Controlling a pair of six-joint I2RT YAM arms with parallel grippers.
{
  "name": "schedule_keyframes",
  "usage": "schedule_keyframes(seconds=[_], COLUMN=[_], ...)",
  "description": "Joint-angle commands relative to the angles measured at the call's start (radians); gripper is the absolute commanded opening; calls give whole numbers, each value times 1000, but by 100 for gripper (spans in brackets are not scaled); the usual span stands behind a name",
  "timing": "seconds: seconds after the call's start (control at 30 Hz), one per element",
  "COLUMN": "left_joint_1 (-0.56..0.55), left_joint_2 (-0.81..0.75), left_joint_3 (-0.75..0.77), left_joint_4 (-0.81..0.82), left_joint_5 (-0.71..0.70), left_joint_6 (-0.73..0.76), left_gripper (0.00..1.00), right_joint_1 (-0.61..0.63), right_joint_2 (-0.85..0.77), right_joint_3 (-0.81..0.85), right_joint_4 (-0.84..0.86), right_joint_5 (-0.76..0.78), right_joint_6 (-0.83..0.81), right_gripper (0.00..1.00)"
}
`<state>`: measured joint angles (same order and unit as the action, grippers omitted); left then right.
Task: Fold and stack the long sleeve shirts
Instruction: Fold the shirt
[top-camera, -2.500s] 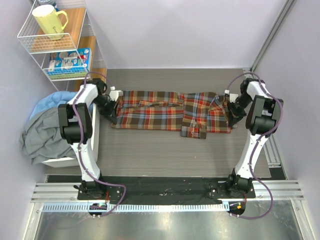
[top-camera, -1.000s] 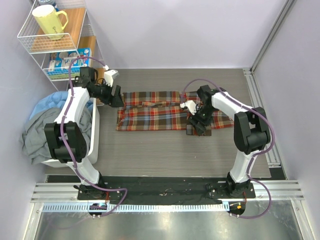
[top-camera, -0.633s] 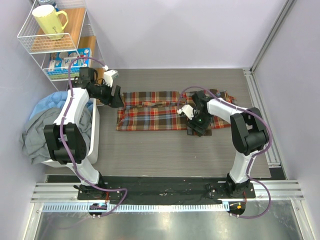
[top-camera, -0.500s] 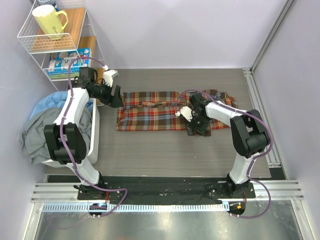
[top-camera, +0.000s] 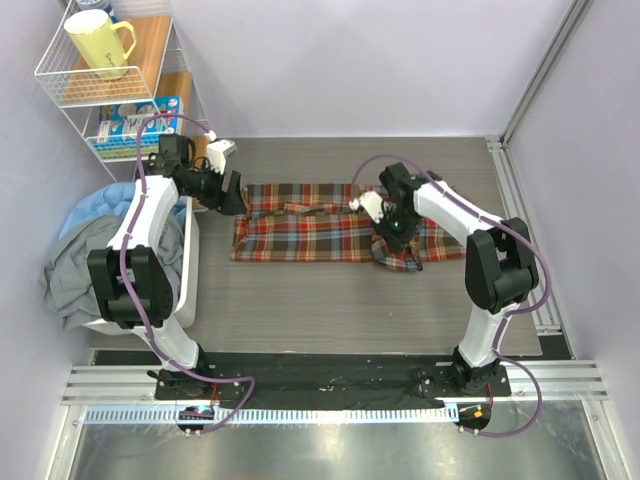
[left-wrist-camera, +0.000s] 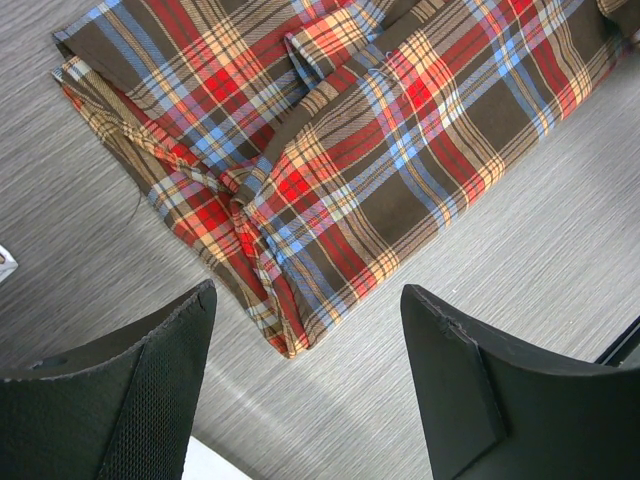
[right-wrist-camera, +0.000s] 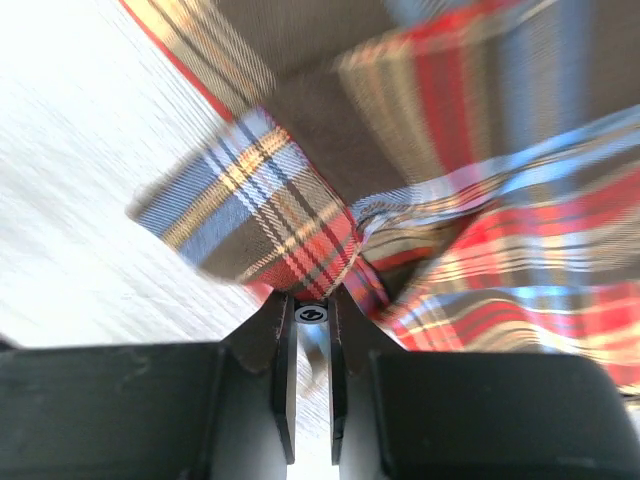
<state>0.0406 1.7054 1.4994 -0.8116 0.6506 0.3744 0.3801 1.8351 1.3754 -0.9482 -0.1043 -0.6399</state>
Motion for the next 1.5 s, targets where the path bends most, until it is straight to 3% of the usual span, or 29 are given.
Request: schedule_keyframes(seconds=[0.0, 0.33, 0.5, 0.6, 0.73, 0.77, 0.8, 0.9, 1.0, 1.07, 1.27, 1.47], left_joint_1=[4, 4, 2, -5, -69, -86, -119, -192, -281, -312, -361, -392], left_joint_2=[-33, -35, -40, -21, -7, -3, 0, 19, 68, 100, 223, 287], left_joint_3=[15, 25, -13, -40, -99, -113, -140, -189, -194, -196, -185, -188], left_joint_4=[9, -18, -12, 12, 126, 205, 247, 467, 558, 644, 701, 716], left_joint_5=[14, 20, 66, 133, 193, 208, 211, 205, 147, 127, 70, 18], left_joint_6=[9, -2, -48, -129, -312, -360, -408, -592, -721, -784, -939, -1022], left_gripper=[75, 76, 76, 76, 76, 75, 74, 70, 66, 64, 56, 60], right_joint_1=[-23, -33, -4, 19, 22, 22, 20, -6, -58, -117, -277, -472], right_joint_2=[1, 298, 394, 434, 435, 435, 435, 405, 331, 279, 198, 144], right_joint_3=[172, 646, 726, 783, 726, 722, 720, 715, 683, 657, 551, 427], right_joint_4=[-196, -216, -40, 20, 147, 157, 154, 97, 49, 17, -81, -113], right_joint_5=[-175, -526, -658, -686, -710, -707, -698, -692, -669, -644, -510, -416], right_joint_6=[23, 323, 526, 600, 707, 710, 704, 645, 579, 531, 375, 290], right_gripper=[1, 1, 1, 1, 1, 4, 19, 45, 57, 58, 54, 52])
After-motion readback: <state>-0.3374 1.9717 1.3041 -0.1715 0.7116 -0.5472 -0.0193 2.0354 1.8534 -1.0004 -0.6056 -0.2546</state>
